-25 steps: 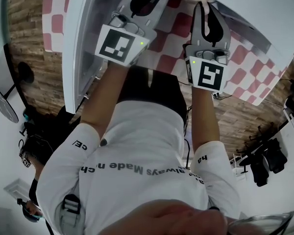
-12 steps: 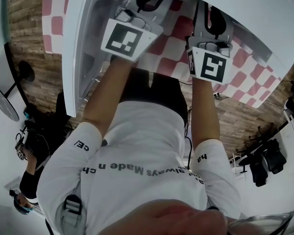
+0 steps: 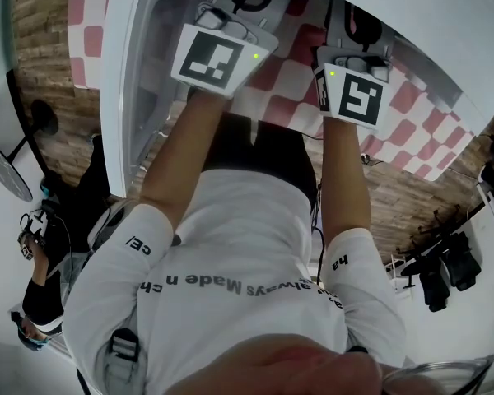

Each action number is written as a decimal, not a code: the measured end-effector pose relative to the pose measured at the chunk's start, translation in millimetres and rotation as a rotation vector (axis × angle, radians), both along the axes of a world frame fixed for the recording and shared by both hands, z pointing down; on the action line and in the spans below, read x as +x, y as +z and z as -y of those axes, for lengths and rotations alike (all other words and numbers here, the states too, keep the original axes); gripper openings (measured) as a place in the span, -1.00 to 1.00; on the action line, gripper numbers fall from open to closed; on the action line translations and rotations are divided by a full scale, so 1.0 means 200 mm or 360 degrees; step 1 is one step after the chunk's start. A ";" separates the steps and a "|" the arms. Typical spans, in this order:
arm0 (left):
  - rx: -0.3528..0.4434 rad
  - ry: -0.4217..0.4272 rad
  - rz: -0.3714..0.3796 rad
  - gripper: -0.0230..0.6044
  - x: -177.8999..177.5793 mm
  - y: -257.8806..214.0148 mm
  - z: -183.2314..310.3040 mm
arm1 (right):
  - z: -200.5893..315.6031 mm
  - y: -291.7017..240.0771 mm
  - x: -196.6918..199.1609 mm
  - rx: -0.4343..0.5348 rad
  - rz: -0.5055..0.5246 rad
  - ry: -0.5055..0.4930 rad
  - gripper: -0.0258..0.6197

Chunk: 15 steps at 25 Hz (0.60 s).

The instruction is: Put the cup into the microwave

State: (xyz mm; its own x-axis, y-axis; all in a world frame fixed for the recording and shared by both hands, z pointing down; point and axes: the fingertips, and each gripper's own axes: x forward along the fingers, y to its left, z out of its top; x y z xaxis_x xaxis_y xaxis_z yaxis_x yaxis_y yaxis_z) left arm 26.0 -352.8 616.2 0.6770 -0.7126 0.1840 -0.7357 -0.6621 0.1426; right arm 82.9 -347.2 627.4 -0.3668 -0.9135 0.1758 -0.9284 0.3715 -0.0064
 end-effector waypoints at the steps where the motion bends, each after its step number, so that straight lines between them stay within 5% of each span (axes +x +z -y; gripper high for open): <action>1: -0.0001 -0.0001 0.0002 -0.92 0.00 0.00 0.00 | 0.00 0.00 0.00 -0.0001 -0.0001 -0.0001 -0.80; 15: -0.0030 -0.0017 0.0004 -0.92 -0.03 0.04 0.00 | 0.00 0.05 -0.03 0.0016 -0.0011 -0.0027 -0.80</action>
